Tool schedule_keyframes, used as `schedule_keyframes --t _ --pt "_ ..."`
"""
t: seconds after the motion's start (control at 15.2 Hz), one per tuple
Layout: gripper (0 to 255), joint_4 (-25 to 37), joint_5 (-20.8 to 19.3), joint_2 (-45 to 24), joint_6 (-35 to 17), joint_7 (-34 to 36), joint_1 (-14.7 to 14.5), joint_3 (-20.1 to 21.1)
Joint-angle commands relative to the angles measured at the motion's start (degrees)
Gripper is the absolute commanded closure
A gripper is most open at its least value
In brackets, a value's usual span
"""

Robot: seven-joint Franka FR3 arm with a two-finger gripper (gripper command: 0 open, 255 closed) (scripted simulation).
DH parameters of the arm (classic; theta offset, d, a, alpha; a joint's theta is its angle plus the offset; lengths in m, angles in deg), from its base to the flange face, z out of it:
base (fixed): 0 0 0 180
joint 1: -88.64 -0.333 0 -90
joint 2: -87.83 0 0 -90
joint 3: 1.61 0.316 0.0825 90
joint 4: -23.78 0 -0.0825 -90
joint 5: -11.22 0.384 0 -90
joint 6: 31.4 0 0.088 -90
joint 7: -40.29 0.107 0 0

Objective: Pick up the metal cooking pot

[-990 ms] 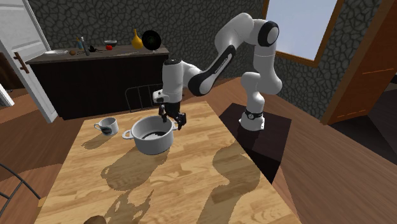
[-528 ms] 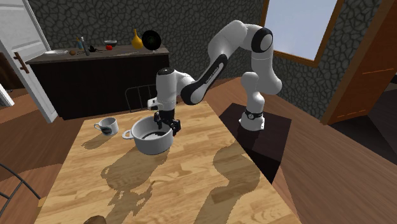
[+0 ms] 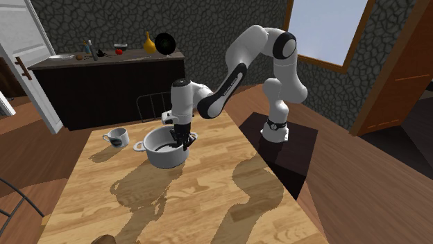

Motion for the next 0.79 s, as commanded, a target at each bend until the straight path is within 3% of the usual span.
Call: schedule_keyframes --t 0.0,0.33,0.73 --pt "255 0.0 0.0 0.0 0.0 0.0 0.0 0.0" --pt "255 -0.1 0.0 0.1 0.0 0.0 0.0 0.0" --pt "255 1.2 -1.0 2.8 3.9 0.4 -0.4 -0.5"
